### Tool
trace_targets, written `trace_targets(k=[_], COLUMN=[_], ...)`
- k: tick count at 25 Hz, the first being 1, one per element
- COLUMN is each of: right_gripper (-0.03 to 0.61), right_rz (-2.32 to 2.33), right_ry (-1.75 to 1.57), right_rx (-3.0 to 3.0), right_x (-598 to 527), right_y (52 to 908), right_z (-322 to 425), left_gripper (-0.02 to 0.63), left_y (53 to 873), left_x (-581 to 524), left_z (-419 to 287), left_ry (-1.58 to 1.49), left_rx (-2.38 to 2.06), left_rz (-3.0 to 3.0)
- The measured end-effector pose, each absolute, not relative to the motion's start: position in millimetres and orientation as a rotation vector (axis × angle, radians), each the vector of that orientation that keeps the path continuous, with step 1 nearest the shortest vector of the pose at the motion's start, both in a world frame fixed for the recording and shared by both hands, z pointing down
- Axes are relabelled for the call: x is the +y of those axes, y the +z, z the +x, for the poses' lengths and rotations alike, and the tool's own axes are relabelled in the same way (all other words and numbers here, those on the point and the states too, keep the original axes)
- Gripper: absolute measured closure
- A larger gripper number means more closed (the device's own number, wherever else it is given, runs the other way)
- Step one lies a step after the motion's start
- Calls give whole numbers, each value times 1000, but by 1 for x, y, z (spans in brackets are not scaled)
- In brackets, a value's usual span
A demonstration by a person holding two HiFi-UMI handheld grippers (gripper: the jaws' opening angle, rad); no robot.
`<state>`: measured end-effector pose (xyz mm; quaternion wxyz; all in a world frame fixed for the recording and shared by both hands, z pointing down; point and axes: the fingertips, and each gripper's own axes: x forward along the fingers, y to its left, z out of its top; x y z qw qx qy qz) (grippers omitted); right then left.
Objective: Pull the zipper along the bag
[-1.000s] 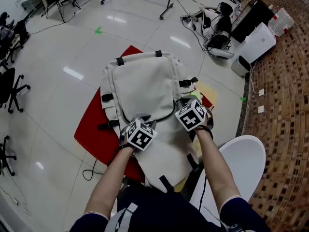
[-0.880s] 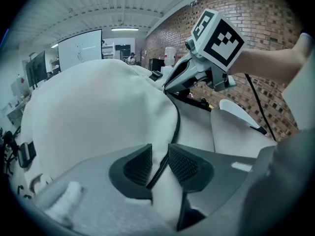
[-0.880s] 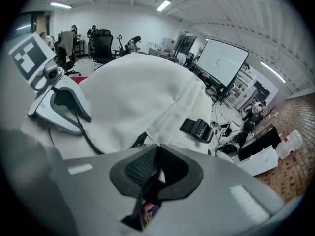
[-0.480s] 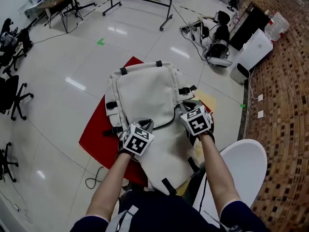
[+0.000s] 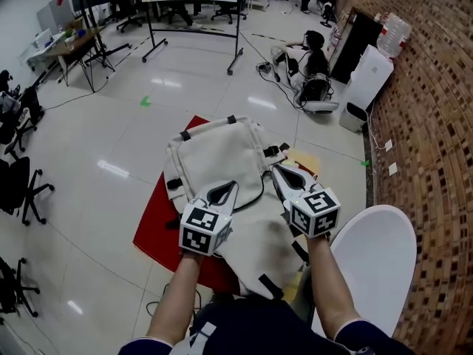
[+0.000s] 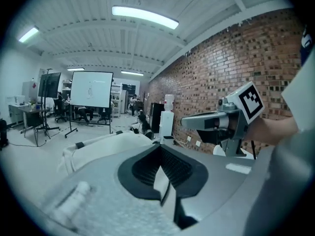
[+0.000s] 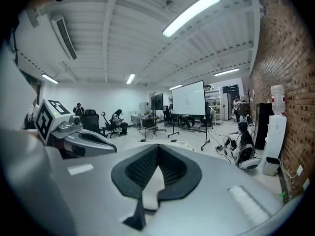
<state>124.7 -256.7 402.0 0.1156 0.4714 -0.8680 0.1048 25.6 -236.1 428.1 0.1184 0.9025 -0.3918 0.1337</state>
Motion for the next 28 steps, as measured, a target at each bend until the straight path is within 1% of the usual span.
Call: trace_targets(k=[4,10,18,28], right_gripper=[575,575,575,575], right_rz=[1448,1455,1443,1424], right_ry=[294,235,194,201], right_rx=[-2645,-2754,-2771,-2757], right_x=[-227,-193,-173,-178], right_y=[376,351,348,348], right_z=[112,82,59,46], left_gripper=[612,612,612,612], left_y=[398,370,360,367], left_x=[-221,-202,-194,-197], left_z=[24,15,10,-3], left_ry=[276,196,190,201], left_rx=[-1103,-1058,-1040,-1035], left_rz=[2696,2747,2789,2788])
